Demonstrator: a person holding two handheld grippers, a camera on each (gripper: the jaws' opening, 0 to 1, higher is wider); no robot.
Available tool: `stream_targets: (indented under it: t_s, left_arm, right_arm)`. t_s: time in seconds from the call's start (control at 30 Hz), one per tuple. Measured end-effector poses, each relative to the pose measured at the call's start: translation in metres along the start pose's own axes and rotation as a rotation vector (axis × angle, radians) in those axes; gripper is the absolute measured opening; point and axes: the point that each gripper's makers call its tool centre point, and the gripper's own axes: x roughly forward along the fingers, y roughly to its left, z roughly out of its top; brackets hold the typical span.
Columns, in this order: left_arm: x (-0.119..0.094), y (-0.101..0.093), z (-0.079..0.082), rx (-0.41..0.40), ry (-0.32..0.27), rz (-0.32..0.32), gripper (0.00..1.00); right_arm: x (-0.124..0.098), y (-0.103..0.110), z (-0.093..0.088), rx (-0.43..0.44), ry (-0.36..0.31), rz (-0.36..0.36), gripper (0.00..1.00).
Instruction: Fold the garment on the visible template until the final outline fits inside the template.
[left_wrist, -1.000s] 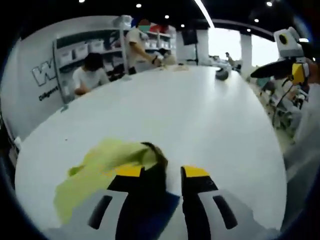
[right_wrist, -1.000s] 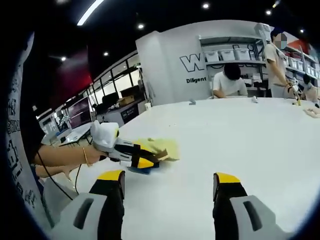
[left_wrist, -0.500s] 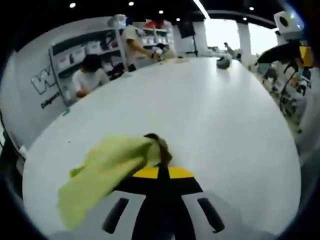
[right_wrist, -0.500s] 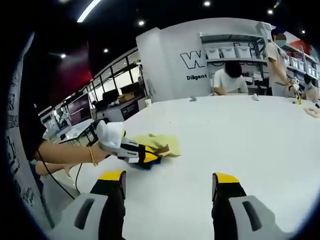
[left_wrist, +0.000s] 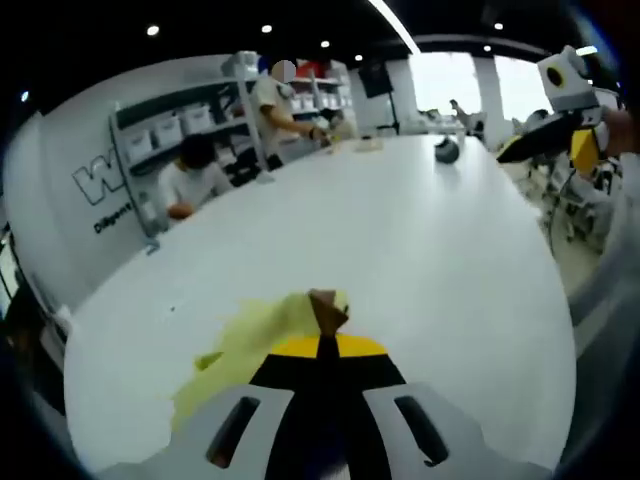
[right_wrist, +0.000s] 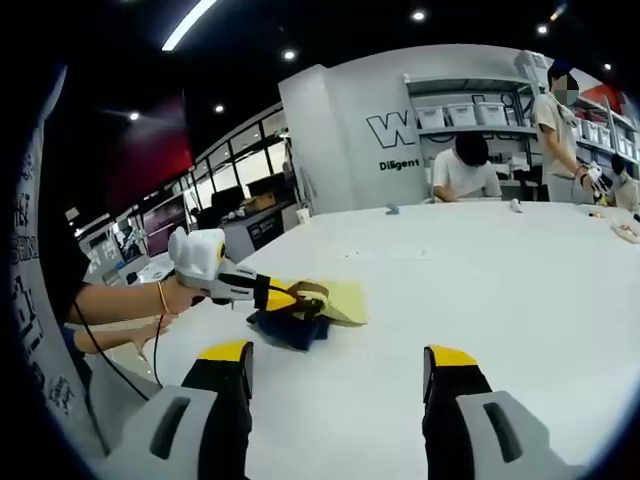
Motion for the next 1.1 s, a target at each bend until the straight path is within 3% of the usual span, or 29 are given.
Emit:
stream_targets:
  t_s: [0.2, 0.43, 0.47, 0.67, 1.1]
  left_arm:
    - [-0.036, 0.012, 0.009, 0.079, 0.005, 0.066, 0.00]
    - [-0.079, 0.043, 0.035, 0.079, -0.049, 0.209, 0.00]
    - [-0.089, 0.051, 0.042, 0.059, -0.079, 0.238, 0.00]
    - [-0.117, 0.065, 0.049, 0.059, -0.093, 0.293, 0.00]
    - [-0.150, 0.061, 0.027, -0.031, -0.077, 0.353, 0.00]
  right_arm:
    - [0.008, 0.012, 0.001, -0.007, 0.002, 0.046, 0.66]
    - [0.016, 0.023, 0.008, -0.039, 0.004, 0.089, 0.65]
    - [0.019, 0.024, 0.008, -0.044, 0.007, 0.095, 0.65]
    - [0.028, 0.034, 0.009, -0.056, 0.003, 0.132, 0.64]
    - [0.075, 0.073, 0.012, -0.134, 0.021, 0.287, 0.60]
